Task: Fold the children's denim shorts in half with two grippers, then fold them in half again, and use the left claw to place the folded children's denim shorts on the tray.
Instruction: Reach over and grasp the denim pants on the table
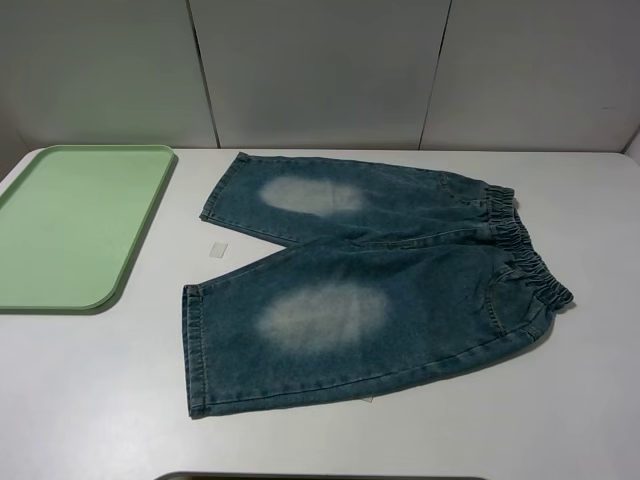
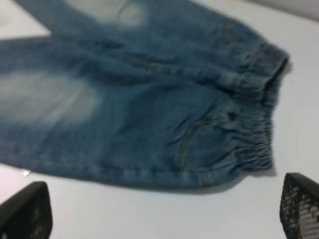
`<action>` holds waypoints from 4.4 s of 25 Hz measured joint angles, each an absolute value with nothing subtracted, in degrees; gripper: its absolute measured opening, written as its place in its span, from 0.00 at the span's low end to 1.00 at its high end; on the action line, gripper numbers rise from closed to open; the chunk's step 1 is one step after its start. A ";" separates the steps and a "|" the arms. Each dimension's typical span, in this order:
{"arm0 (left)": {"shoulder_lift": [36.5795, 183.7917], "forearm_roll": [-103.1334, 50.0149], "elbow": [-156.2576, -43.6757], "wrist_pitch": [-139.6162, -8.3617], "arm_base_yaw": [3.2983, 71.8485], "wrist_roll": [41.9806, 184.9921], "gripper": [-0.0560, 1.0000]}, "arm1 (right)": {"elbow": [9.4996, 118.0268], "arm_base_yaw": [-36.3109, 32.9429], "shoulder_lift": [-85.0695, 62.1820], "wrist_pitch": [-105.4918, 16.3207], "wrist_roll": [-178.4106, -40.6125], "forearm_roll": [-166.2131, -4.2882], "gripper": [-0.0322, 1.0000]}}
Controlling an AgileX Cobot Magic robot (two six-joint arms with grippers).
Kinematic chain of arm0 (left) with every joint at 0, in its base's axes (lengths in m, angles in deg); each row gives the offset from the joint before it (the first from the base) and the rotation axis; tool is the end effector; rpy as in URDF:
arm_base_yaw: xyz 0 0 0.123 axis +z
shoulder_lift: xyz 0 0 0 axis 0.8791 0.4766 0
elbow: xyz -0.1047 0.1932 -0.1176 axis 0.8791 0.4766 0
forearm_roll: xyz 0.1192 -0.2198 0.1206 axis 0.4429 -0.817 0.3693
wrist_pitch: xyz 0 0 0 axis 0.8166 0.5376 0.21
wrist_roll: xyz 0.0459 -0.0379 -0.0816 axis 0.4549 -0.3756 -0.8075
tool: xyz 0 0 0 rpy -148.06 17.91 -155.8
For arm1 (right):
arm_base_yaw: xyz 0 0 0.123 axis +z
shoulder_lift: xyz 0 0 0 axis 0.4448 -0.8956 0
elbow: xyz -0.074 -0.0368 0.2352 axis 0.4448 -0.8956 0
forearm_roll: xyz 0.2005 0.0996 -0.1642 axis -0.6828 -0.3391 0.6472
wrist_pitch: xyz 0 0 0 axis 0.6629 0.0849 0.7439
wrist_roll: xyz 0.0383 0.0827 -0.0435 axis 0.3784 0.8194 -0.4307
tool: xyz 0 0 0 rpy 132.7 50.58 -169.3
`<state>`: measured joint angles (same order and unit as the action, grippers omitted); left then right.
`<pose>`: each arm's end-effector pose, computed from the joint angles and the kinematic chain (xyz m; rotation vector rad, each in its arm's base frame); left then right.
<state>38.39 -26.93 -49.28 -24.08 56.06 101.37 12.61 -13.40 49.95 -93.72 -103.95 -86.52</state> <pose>0.0681 -0.0261 0.2983 0.4465 1.8686 -0.0919 0.0913 0.0351 0.2756 -0.5574 2.1201 0.1545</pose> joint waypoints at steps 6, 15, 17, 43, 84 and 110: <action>45.18 -28.19 -49.28 -26.35 56.06 104.65 0.89 | 12.61 -13.29 44.27 -93.72 -105.99 -86.94 0.70; 57.62 -30.26 -49.28 -33.05 52.15 115.02 0.88 | 13.25 -13.12 40.19 -88.84 -114.44 -93.98 0.70; 60.66 -30.26 -49.56 -33.92 49.71 118.11 0.88 | 13.25 -12.16 38.44 -88.78 -115.67 -94.98 0.70; 99.15 -13.87 -52.87 -51.64 36.94 136.15 0.88 | 13.26 8.19 3.58 -77.39 -119.33 -50.45 0.70; 127.11 -15.47 -52.95 -68.67 22.04 138.63 0.88 | 5.61 -4.66 -20.85 -55.36 -128.49 -28.97 0.70; 129.25 -17.66 -52.04 -66.89 19.51 139.07 0.88 | 5.61 -4.66 -20.85 -54.05 -127.33 -29.42 0.70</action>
<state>129.25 -17.66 -52.04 -66.89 19.51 139.07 5.61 -4.66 -20.85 -54.05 -127.33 -29.42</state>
